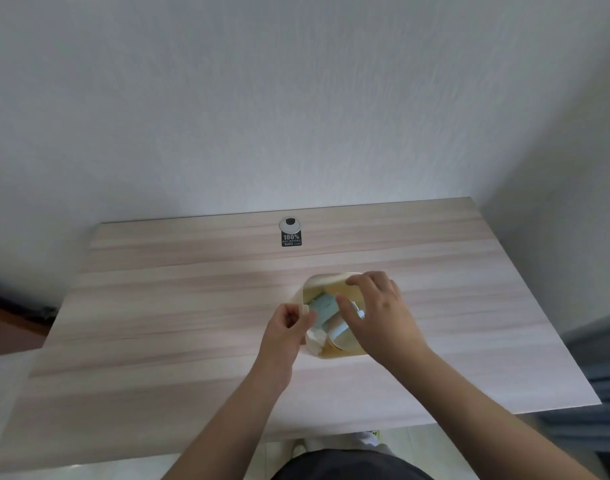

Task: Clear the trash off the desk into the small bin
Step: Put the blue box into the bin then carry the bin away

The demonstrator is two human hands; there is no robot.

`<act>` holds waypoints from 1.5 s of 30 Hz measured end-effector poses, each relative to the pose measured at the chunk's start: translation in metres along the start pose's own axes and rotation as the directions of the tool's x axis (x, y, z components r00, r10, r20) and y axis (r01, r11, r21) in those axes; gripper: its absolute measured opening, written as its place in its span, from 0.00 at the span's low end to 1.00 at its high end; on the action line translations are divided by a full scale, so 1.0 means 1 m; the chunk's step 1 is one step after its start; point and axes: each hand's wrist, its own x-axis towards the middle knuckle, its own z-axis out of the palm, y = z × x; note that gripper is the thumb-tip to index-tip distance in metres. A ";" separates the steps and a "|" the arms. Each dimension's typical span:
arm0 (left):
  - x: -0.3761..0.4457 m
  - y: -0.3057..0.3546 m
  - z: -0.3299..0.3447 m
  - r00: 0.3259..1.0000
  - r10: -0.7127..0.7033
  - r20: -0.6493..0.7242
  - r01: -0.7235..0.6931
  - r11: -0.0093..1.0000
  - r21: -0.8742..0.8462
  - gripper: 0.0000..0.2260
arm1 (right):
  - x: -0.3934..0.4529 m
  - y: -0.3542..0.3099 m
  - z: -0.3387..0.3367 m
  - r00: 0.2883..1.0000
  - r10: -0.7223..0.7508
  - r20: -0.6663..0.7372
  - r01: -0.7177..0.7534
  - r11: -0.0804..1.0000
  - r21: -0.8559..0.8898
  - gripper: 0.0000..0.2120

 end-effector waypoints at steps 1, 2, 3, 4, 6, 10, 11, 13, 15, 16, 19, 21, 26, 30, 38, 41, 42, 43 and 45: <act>0.000 0.000 -0.002 1.000 -0.013 -0.002 0.013 1.000 0.000 0.07 | -0.001 0.001 -0.006 0.999 -0.018 -0.034 0.018 1.000 -0.006 0.15; 0.000 0.001 -0.005 1.000 -0.027 -0.005 0.027 1.000 -0.004 0.07 | -0.002 0.003 -0.012 0.998 -0.030 -0.059 0.029 1.000 -0.009 0.14; 0.000 0.002 -0.007 0.999 -0.037 -0.006 0.037 0.999 -0.008 0.06 | -0.003 0.006 -0.018 0.997 -0.035 -0.074 0.034 0.999 -0.008 0.13; 0.000 0.003 -0.008 0.999 -0.047 -0.006 0.047 0.999 -0.011 0.06 | -0.004 0.011 -0.024 0.996 -0.035 -0.077 0.035 0.999 -0.004 0.12; 0.000 0.005 -0.012 0.998 -0.065 0.005 0.065 0.998 -0.016 0.06 | -0.007 0.022 -0.032 0.998 -0.022 -0.058 0.022 1.000 0.005 0.11; 0.002 0.010 -0.019 0.994 -0.080 0.067 0.083 0.996 -0.031 0.12 | -0.019 0.044 -0.039 0.996 0.088 -0.001 -0.088 0.995 0.054 0.15; 0.002 0.012 -0.020 0.993 -0.080 0.089 0.084 0.996 -0.035 0.15 | -0.022 0.050 -0.041 0.993 0.112 0.041 -0.114 0.992 0.056 0.19; 0.004 0.015 -0.022 0.987 -0.087 0.136 0.094 0.995 -0.045 0.20 | -0.032 0.061 -0.042 0.974 0.111 0.199 -0.115 0.993 0.010 0.28; 0.008 0.018 -0.022 0.978 -0.118 0.173 0.129 0.990 -0.055 0.25 | -0.042 0.068 -0.039 0.913 0.099 0.396 -0.093 0.995 -0.036 0.38; 0.011 0.019 -0.021 0.971 -0.151 0.185 0.163 0.985 -0.050 0.25 | -0.047 0.069 -0.037 0.883 0.095 0.460 -0.090 0.995 -0.033 0.43; 0.015 0.020 -0.017 0.946 -0.255 0.201 0.262 0.965 -0.012 0.14 | -0.058 0.068 -0.026 0.864 0.111 0.491 -0.155 0.987 0.048 0.52; 0.016 0.017 -0.014 0.940 -0.275 0.201 0.278 0.960 0.013 0.12 | -0.061 0.068 -0.021 0.873 0.150 0.463 -0.219 0.971 0.098 0.55; 0.011 0.010 -0.003 0.935 -0.279 0.220 0.260 0.959 0.111 0.22 | -0.066 0.068 -0.015 0.870 0.190 0.456 -0.301 0.935 0.185 0.55; 0.005 0.008 0.007 0.941 -0.245 0.236 0.218 0.967 0.134 0.27 | -0.071 0.071 -0.016 0.882 0.157 0.445 -0.312 0.902 0.300 0.52; -0.015 0.009 0.046 0.968 -0.062 0.245 0.004 0.973 0.230 0.14 | -0.089 0.096 -0.029 0.927 0.159 0.339 -0.293 0.870 0.395 0.52; -0.028 0.009 0.068 0.979 -0.021 0.204 -0.034 0.965 0.261 0.17 | -0.095 0.109 -0.044 0.941 0.139 0.309 -0.262 0.876 0.404 0.51; -0.033 0.008 0.075 0.982 0.003 0.190 -0.058 0.957 0.283 0.18 | -0.096 0.113 -0.050 0.944 0.134 0.302 -0.256 0.875 0.412 0.51; -0.039 0.005 0.081 0.983 0.031 0.182 -0.085 0.951 0.296 0.19 | -0.098 0.118 -0.055 0.948 0.126 0.294 -0.247 0.874 0.419 0.50; -0.050 0.001 0.091 0.981 0.083 0.176 -0.137 0.938 0.317 0.19 | -0.102 0.126 -0.065 0.954 0.104 0.282 -0.227 0.864 0.449 0.49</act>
